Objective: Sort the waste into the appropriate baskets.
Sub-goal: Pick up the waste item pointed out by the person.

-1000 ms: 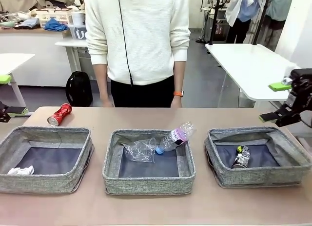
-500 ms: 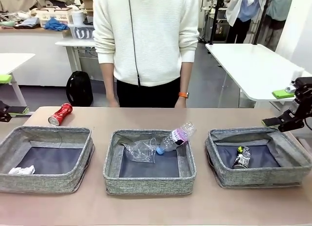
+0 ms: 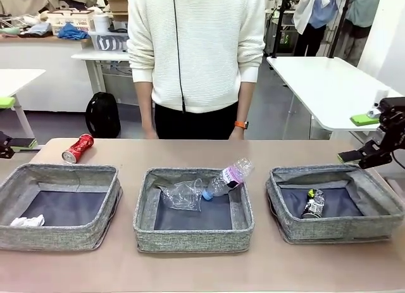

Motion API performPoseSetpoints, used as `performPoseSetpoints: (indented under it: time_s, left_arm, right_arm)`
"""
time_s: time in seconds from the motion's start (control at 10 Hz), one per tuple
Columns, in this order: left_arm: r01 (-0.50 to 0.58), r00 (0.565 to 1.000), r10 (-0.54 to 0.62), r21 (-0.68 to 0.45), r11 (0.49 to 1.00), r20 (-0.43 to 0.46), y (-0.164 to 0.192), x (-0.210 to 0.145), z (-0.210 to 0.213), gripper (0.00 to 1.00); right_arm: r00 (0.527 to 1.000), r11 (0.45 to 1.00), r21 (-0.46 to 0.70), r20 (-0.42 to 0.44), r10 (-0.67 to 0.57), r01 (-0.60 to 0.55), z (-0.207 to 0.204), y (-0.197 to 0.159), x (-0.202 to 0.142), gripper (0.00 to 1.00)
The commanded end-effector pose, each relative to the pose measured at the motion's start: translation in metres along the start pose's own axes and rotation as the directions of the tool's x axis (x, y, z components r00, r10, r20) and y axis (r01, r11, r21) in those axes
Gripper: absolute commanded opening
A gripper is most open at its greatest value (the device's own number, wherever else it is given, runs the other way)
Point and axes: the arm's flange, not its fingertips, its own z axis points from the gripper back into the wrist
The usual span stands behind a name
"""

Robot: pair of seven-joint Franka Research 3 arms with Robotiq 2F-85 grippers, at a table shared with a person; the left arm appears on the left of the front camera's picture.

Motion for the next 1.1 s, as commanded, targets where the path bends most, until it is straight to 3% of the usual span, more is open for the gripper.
performPoseSetpoints:
  time_s: [0.0,1.0]
  left_arm:
    - [0.016,1.0,-0.016,-0.006,1.0,0.008,-0.0018,-0.0003,-0.0017,1.0]
    - [0.016,1.0,-0.016,-0.006,1.0,0.008,-0.0018,-0.0003,-0.0017,1.0]
  right_arm:
    - [1.0,1.0,0.01,-0.01,-0.022,0.023,0.0022,0.0066,0.0029,1.0]
    - [1.0,1.0,0.01,-0.01,-0.022,0.023,0.0022,0.0066,0.0029,1.0]
